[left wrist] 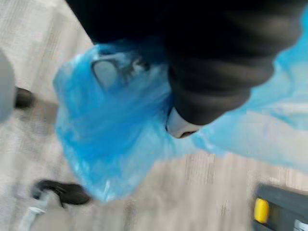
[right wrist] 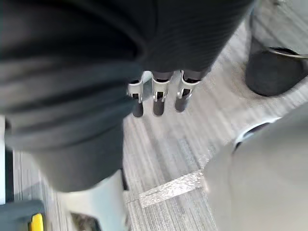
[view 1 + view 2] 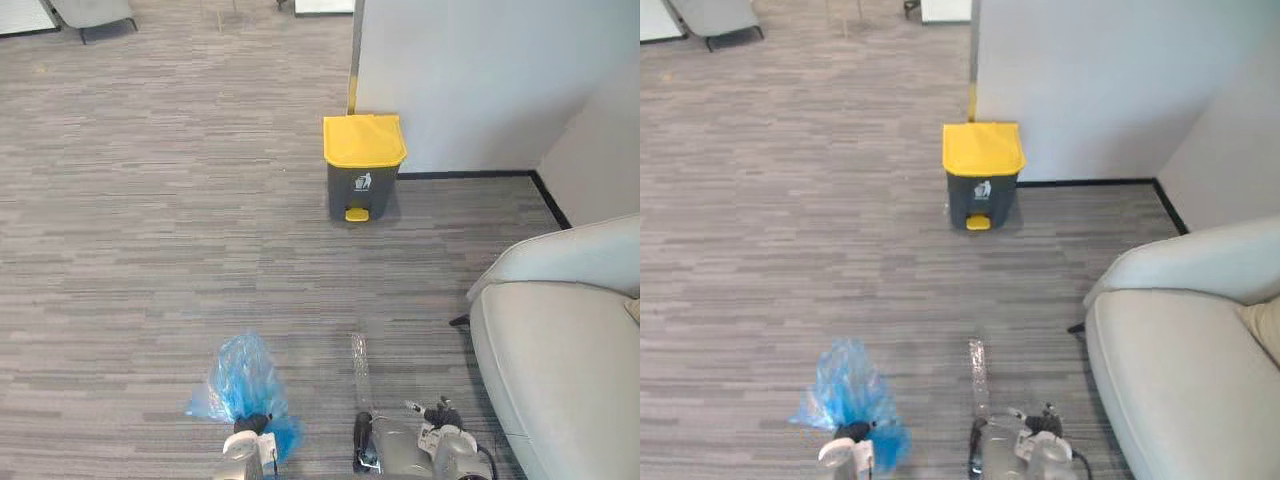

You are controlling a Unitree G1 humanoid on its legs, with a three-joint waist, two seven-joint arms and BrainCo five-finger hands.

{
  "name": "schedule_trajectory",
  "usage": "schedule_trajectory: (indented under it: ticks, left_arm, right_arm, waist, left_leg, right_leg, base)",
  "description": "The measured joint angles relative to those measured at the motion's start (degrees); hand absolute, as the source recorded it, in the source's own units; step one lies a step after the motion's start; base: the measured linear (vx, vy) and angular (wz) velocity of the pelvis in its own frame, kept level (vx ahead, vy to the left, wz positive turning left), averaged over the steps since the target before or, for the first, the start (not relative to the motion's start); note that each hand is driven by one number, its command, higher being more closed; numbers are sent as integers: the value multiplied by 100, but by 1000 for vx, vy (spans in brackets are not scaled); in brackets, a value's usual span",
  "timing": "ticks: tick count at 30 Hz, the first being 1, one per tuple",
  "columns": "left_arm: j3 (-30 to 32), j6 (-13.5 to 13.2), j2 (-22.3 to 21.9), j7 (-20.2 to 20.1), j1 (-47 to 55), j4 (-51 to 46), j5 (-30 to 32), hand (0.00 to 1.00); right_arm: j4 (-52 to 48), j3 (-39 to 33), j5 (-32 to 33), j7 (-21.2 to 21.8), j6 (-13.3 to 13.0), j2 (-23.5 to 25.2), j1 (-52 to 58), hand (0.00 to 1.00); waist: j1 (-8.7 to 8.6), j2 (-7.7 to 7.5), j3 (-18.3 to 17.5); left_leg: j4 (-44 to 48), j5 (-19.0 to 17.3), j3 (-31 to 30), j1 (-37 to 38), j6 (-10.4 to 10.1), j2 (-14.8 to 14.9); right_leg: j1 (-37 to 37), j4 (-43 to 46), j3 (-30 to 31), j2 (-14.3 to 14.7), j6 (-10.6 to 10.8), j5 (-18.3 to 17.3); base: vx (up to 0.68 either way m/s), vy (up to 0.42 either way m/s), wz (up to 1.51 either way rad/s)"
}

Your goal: Gather rubbish on tea table into small bin, then transfer packed bag to large trash can.

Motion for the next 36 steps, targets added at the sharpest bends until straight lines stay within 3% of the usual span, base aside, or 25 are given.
schedule_trajectory:
  ticks: [1, 2, 3, 5, 8, 9, 11, 13, 15, 18, 19, 21, 23, 25, 26, 27, 28, 29, 31, 34, 35, 36]
  left_arm:
    - [5, -6, 0, 2, -5, -8, 0, 100]
    - [15, -16, 40, -1, 11, -43, 0, 100]
    - [24, -19, 38, 2, 16, -50, -3, 100]
    - [12, -16, 38, 1, 97, -80, -4, 100]
    - [28, -17, 35, 5, 182, -277, -1, 100]
    - [12, -14, 32, 6, 181, -276, 2, 100]
    - [-7, -12, 23, 7, 240, -235, 0, 100]
    - [23, -14, 96, 23, 225, -262, 4, 100]
    - [18, -11, 64, 20, 210, -246, 5, 100]
    - [-45, 0, 100, 23, 285, -197, 4, 100]
    - [-44, 21, 123, 26, 290, -121, 3, 100]
    - [-44, 27, 123, 26, 289, -88, 3, 100]
    - [-35, 31, 114, 28, 274, -25, 1, 100]
    - [-28, 35, 114, 30, 272, 1, 0, 100]
    - [-28, 32, 114, 26, 264, 8, 1, 100]
    - [-30, 29, 120, 23, 253, 20, 1, 100]
    - [-25, 27, 124, 22, 231, 39, 1, 100]
    - [-9, 36, 45, 20, 173, 135, 2, 100]
    - [-31, 22, -7, 8, 149, 139, 2, 100]
    - [-44, 21, -3, -16, 84, 140, 4, 100]
    - [-40, 20, -1, -37, 56, 128, 6, 100]
    - [-26, 17, 2, -97, 59, 101, 6, 100]
  right_arm:
    - [-6, 19, 0, -1, 0, -1, 16, 0]
    - [-16, 103, 4, -5, 4, -7, 23, 0]
    - [-15, 164, 6, -13, 7, -9, 10, 0]
    - [6, 228, 6, -12, 46, 16, 20, 0]
    - [0, 199, 22, -14, 69, 117, 21, 0]
    - [-15, 181, 55, -19, 69, 156, 33, 0]
    - [-26, 173, 65, -21, 58, 136, 96, 0]
    - [15, 224, 102, -11, 95, 174, 151, 0]
    - [-4, 192, 83, -19, 101, 196, 193, 0]
    - [-79, 294, 32, 2, 76, 156, 236, 0]
    - [-96, 277, -2, 1, 46, 156, 247, 0]
    - [-98, 251, -7, 2, 33, 156, 248, 0]
    - [-104, 139, -9, -2, -3, 144, 193, 0]
    - [-96, 58, -8, 2, -2, 127, 115, 0]
    - [-96, 32, -7, 1, -1, 138, 79, 0]
    - [-90, 6, -9, 0, 0, 154, 66, 0]
    - [-69, -2, 2, 9, 7, 151, 66, 0]
    - [-69, -42, -12, 3, 10, 40, 1, 0]
    - [9, -100, -17, -7, 35, -12, -94, 0]
    - [115, -121, -14, 1, 53, -6, -94, 0]
    - [121, -83, -11, 1, 61, -5, -54, 0]
    - [112, -1, -8, 1, 58, -9, 1, 0]
  waist:
    - [14, -2, 1]
    - [83, 6, 35]
    - [99, -3, 76]
    - [162, -30, 87]
    - [261, -86, 121]
    - [278, -80, 114]
    - [310, -7, 20]
    - [295, -308, -131]
    - [375, -350, -131]
    - [327, -310, -98]
    - [280, -349, -114]
    - [278, -360, -120]
    - [260, -336, -106]
    - [181, -301, -84]
    - [120, -279, -70]
    - [99, -294, -69]
    - [82, -375, -37]
    - [95, -115, 1]
    - [95, -46, 13]
    - [28, -21, 20]
    - [13, -34, 16]
    - [21, -37, 19]
  left_leg:
    - [240, 182, -16, -113, -68, 15]
    - [1147, 370, 2, -516, -74, 136]
    - [1877, 94, 147, -962, 73, 271]
    - [1955, -261, 453, -1436, 205, 329]
    - [389, -555, 975, -1755, 359, 283]
    - [-724, -376, 969, -1752, 393, 125]
    - [-1585, 330, 748, -1716, 392, -70]
    - [-1701, 81, 928, -1628, 526, -425]
    - [-1680, -175, 1149, -1393, 605, -531]
    - [-1793, -521, 1395, -708, 734, -645]
    - [-1887, -637, 1392, -389, 738, -664]
    - [-2019, -679, 1385, -167, 727, -663]
    - [-2341, -711, 1368, 219, 708, -653]
    - [-2586, -726, 1330, 499, 690, -608]
    - [-2706, -758, 1279, 652, 632, -580]
    - [-2798, -815, 1199, 811, 521, -600]
    - [-2824, -856, 1113, 934, 457, -661]
    - [-2816, -894, 993, 1044, 394, -475]
    - [-2740, -721, 770, 1073, 428, -430]
    - [-1853, -627, 396, 860, 345, -208]
    - [-1019, -515, 220, 517, 154, -99]
    - [189, -115, 105, -25, -235, 65]
  right_leg:
    - [100, -79, 0, 12, 4, -3]
    - [409, -345, 32, 48, -30, -41]
    - [740, -564, 69, 84, -39, -79]
    - [1132, -872, 151, 61, -3, -94]
    - [1542, -1072, 335, -125, 116, -110]
    - [1668, -1136, 444, -229, 305, -185]
    - [1674, -1098, 654, -269, 626, -379]
    - [1668, -1039, 806, -638, 663, -409]
    - [1484, -396, 1058, -810, 668, -353]
    - [437, 2212, 1455, -973, 1065, 115]
    - [65, 2962, 1289, -968, 1031, 79]
    - [-175, 3167, 1073, -937, 951, 1]
    - [-649, 2867, 666, -811, 792, -299]
    - [-781, 2055, 352, -668, 689, -335]
    - [-805, 1322, 242, -557, 588, -230]
    - [-744, 367, 209, -446, 495, 202]
    - [-651, -14, 262, -418, 270, 774]
    - [-487, 26, 142, -271, 229, 718]
    - [-480, 257, 117, -228, 151, 335]
    - [-61, 107, -108, -122, 96, -11]
    - [187, -102, -185, -60, 104, -39]
    - [517, -399, -209, 38, 85, -49]
  base:
    - [352, -93, 21]
    - [295, 22, -12]
    - [295, 22, -18]
    - [303, 79, -24]
    - [351, 158, -37]
    - [338, 232, -38]
    - [297, 279, -32]
    - [314, 255, -7]
    - [382, 302, -43]
    - [314, 203, -34]
    - [367, 117, 4]
    - [288, 25, 13]
    - [322, -30, 14]
    - [358, -81, 20]
    - [427, -134, 36]
    - [562, -180, 35]
    - [597, -158, 18]
    - [591, -167, 2]
    - [417, -167, -2]
    - [341, -195, 30]
    - [290, -149, 37]
    - [282, -116, 22]
